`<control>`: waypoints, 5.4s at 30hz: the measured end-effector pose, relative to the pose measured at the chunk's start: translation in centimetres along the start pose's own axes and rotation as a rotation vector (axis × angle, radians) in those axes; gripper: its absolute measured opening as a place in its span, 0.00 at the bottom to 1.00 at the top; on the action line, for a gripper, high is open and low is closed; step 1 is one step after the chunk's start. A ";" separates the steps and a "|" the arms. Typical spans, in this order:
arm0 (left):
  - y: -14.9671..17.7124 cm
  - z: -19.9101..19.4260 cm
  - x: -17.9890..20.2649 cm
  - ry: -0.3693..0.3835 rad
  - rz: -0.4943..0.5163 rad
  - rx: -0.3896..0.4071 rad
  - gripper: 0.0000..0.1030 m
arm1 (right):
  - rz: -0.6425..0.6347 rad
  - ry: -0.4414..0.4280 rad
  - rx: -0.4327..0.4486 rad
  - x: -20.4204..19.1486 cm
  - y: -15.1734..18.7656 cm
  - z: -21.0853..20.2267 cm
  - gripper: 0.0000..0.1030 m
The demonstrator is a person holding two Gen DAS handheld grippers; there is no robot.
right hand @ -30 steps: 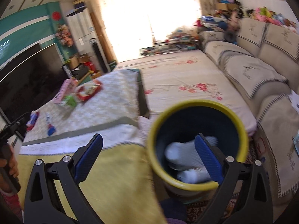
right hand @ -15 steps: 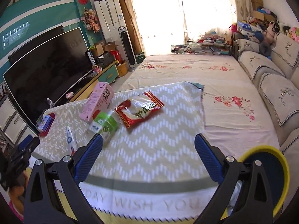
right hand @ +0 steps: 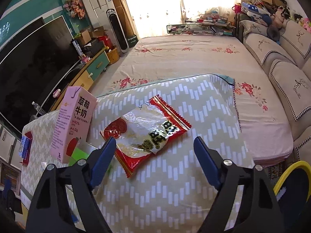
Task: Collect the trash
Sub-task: 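Reach the right gripper to the red snack packet and grasp it, then carry the snack packet with the right gripper and drop it into the bin, then reach the left gripper toward the white toothpaste tube, then grasp the toothpaste tube with the left gripper and carry it over the bin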
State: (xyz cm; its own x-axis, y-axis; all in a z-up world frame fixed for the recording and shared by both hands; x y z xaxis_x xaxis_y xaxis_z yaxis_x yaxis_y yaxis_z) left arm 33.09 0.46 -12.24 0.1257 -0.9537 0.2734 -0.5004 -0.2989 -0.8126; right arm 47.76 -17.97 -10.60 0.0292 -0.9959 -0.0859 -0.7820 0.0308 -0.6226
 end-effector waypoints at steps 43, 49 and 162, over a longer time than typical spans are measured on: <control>0.6 1.3 0.2 -0.003 0.013 -0.027 0.85 | -0.001 0.298 0.282 8.4 9.3 -16.9 0.04; 0.9 0.8 0.9 0.002 0.045 -0.014 0.85 | 0.092 0.458 0.219 15.3 15.5 -17.6 0.07; 21.4 2.4 47.2 0.501 0.608 -0.641 0.55 | 0.387 0.567 0.648 25.4 25.5 -32.9 0.87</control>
State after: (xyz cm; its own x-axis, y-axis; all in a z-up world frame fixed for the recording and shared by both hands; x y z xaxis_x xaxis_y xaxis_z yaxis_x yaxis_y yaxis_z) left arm 30.34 -51.04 -17.97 -0.6032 -0.7694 0.2099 -0.7436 0.4476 -0.4967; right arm 8.13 -45.32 -3.08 -0.6003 -0.7944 -0.0924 -0.1701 0.2397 -0.9558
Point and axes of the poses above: each gripper's, at about its wrist camera, not at the fingertips, and z roughly the way its jaws point, x to its right, y to its underside, the point moved 2 cm from there along z, roughly the way its jaws point, and after that the axes turned 11 degrees about -z, right-handed, at the moved point
